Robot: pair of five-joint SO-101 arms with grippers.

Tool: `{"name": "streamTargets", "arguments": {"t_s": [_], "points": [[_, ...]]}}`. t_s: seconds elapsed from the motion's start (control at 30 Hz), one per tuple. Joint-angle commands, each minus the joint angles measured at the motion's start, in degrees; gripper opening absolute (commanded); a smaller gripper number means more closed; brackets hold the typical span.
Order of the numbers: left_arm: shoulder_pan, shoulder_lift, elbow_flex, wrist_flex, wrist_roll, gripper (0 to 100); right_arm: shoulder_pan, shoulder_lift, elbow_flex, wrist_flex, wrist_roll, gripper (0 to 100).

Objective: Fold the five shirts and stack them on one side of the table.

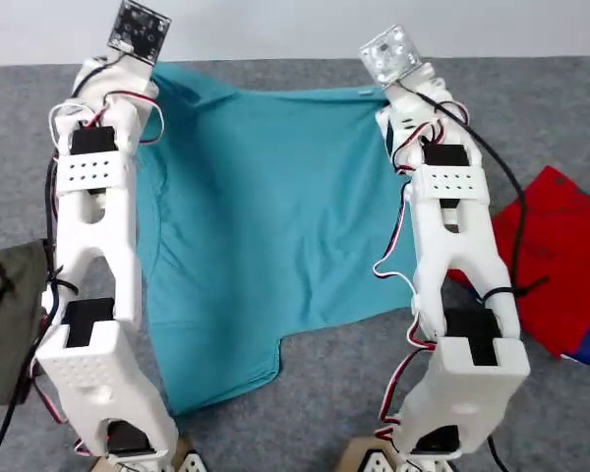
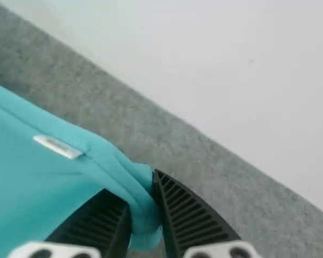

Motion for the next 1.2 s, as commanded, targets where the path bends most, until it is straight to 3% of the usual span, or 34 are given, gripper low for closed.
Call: {"name": "streamTargets", "arguments": {"t_s": [0.0, 0.23, 0.4, 0.67, 0.8, 1.17], "points": [[1.3, -0.8, -2.8, 9.3, -6.4, 0, -0.9, -1.0, -3.3, 8.0, 2.8, 1.0], [1.1, -0.9, -4.1, 30.6, -11.2, 0, -0.2, -4.4, -3.3, 25.2, 3.3, 1.0], [0.7, -0.8, -6.0, 45.3, -21.9, 0, -0.3, -6.6, -3.3, 34.1, 3.3, 1.0], [0.9, -7.6, -6.8, 64.5, -25.9, 0, -0.1, -9.0, -3.3, 47.0, 8.1, 1.0], [0.2, -13.2, -1.3, 65.1, -27.2, 0, 0.8, -9.2, -3.3, 52.4, 9.3, 1.0], [0.1, -36.7, 36.7, 65.1, -37.2, 1, 5.8, -9.0, -3.3, 63.2, 14.2, 1.0]]}}
